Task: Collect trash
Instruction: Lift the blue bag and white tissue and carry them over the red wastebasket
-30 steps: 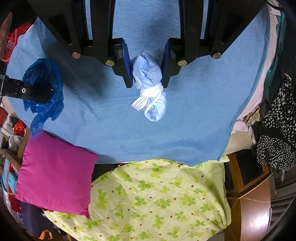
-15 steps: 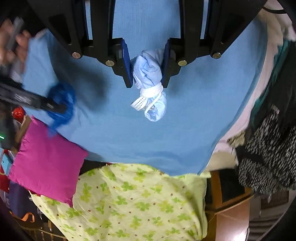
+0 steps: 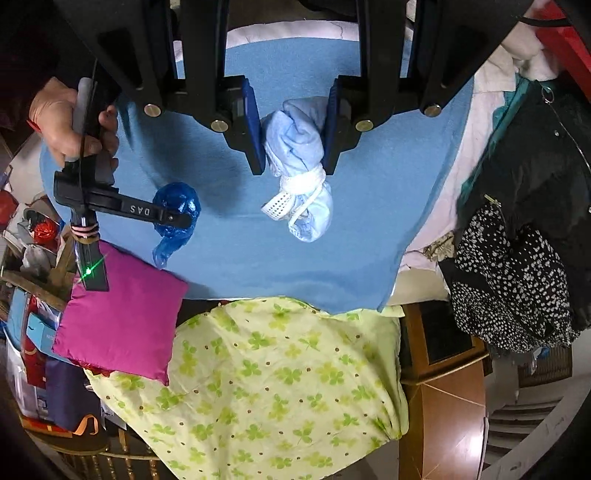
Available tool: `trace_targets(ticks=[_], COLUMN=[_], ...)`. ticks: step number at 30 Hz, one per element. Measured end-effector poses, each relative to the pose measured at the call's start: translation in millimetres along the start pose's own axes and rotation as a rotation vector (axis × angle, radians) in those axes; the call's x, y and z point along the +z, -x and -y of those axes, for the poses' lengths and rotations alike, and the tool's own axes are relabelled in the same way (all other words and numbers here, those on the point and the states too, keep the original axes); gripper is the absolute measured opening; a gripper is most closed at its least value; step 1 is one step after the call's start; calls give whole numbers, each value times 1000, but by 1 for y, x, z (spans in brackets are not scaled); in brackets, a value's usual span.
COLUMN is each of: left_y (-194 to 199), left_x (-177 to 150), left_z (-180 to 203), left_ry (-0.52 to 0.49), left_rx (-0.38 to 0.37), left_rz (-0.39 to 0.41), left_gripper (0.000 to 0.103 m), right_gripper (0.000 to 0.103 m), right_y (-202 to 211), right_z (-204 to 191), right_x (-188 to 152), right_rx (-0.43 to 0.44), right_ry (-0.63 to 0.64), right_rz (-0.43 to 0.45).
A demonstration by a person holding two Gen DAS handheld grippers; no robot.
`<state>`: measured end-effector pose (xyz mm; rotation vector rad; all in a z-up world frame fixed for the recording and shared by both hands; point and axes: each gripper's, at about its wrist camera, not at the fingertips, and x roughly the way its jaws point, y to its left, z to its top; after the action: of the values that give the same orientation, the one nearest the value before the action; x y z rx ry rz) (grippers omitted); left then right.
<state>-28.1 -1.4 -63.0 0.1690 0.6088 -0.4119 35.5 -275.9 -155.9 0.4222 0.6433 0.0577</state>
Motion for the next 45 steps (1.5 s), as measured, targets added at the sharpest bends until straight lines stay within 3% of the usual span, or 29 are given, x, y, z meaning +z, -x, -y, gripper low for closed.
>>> trace_targets(ticks=[8, 13, 21, 27, 34, 40, 45], left_y=[-12, 0, 19, 25, 6, -23, -29], left_x=[12, 17, 7, 14, 47, 79, 94], left_z=[0, 7, -1, -8, 11, 50, 112], left_ry=[11, -10, 12, 2, -35, -67, -183], left_rx=[18, 24, 20, 26, 1, -72, -144], left_rz=[-31, -9, -2, 15, 45, 54, 71], left_gripper=[32, 32, 32, 32, 32, 32, 32], right_gripper=[55, 55, 55, 55, 55, 55, 55], right_y=[25, 19, 20, 39, 124, 213, 269], right_z=[17, 37, 21, 10, -22, -18, 2], right_x=[-4, 3, 1, -1, 15, 2, -20], right_rx=[54, 60, 29, 35, 91, 2, -74], right_ry=[-57, -136, -68, -86, -23, 44, 30], right_rz=[30, 19, 30, 51, 122, 236, 315])
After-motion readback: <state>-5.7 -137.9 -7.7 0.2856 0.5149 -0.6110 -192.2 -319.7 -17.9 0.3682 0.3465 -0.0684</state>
